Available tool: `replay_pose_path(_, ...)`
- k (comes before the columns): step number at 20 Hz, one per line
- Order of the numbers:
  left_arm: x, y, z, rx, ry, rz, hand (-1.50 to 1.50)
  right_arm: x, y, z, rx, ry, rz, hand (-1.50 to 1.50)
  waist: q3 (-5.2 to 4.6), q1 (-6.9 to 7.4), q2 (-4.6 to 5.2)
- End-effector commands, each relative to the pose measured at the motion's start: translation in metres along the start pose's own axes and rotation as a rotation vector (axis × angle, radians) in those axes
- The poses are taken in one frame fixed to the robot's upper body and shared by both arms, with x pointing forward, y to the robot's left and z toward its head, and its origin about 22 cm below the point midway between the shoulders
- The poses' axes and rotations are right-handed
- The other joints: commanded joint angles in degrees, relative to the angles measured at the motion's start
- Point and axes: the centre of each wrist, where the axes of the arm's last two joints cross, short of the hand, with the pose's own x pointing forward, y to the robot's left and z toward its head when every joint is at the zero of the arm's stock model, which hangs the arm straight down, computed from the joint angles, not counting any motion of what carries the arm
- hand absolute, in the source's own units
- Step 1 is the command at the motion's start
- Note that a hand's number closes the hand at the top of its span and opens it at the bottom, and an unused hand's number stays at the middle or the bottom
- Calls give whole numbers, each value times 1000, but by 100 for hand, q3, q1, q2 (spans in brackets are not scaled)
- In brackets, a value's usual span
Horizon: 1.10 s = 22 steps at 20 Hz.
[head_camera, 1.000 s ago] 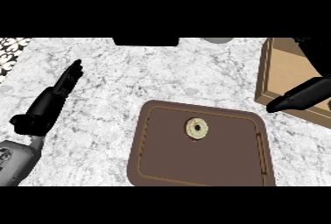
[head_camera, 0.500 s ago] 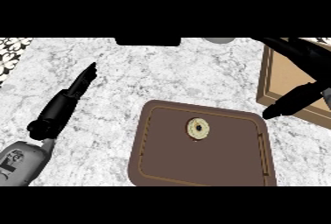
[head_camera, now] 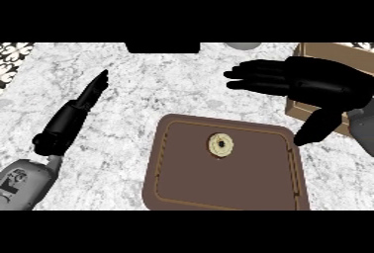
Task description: Pick the cupcake from the tray and place it in the cardboard box
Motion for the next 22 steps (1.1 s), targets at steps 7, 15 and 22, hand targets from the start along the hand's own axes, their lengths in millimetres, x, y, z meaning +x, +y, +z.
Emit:
replay_pose_path(7, 4, -1, 4, 11, 12, -13, 0, 84, 20, -34, 220, 121, 212, -150, 1, -60, -15)
replay_pose_path(15, 14, 5, -6, 7, -2, -6, 0, 96, 50, -53, 275, 217, 180, -150, 5, -23, 13)
replay_pose_path(22, 19, 4, 7, 1, 3, -3, 0, 97, 79, -43, 290, 270, 246, -150, 8, -10, 14)
